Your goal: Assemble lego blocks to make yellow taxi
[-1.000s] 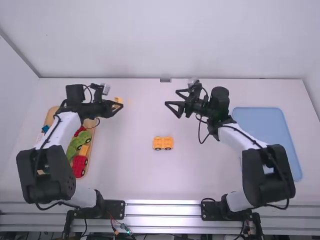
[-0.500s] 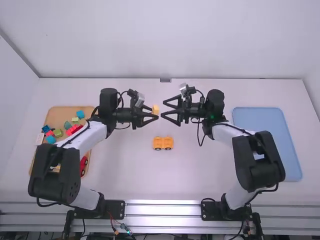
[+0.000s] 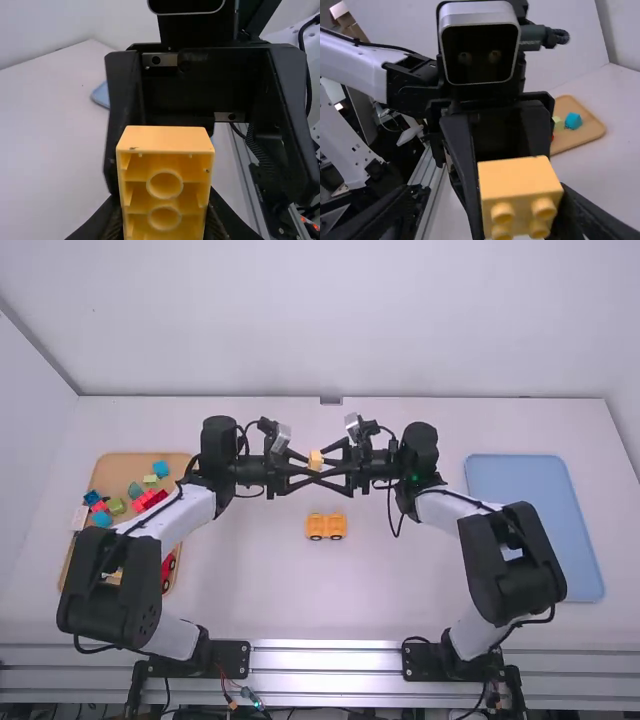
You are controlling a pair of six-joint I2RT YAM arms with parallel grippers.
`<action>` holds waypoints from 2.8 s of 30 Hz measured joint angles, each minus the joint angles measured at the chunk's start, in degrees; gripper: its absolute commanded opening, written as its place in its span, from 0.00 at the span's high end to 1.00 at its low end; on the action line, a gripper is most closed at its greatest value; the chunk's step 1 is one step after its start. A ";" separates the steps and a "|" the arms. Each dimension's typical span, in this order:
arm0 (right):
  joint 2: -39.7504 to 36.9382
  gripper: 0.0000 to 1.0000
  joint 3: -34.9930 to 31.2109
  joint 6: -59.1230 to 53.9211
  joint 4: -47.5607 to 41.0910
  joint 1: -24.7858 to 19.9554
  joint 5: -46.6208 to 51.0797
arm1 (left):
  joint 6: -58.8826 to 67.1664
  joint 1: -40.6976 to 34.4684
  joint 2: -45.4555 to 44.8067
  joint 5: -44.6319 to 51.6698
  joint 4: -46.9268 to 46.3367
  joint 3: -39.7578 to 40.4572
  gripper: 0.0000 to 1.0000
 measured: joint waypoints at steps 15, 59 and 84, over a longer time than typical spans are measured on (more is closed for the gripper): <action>0.02 0.53 0.00 -0.15 -0.17 -0.02 0.92 | -0.20 -0.04 -0.04 1.84 2.54 -2.27 0.92; -9.22 0.98 7.76 -26.21 -70.58 -1.99 56.68 | 3.15 0.07 -0.04 -26.93 -6.67 -2.27 0.01; 9.62 1.00 21.53 -74.03 -103.65 10.84 77.48 | 48.83 16.24 -0.04 1.36 -25.18 -2.29 0.01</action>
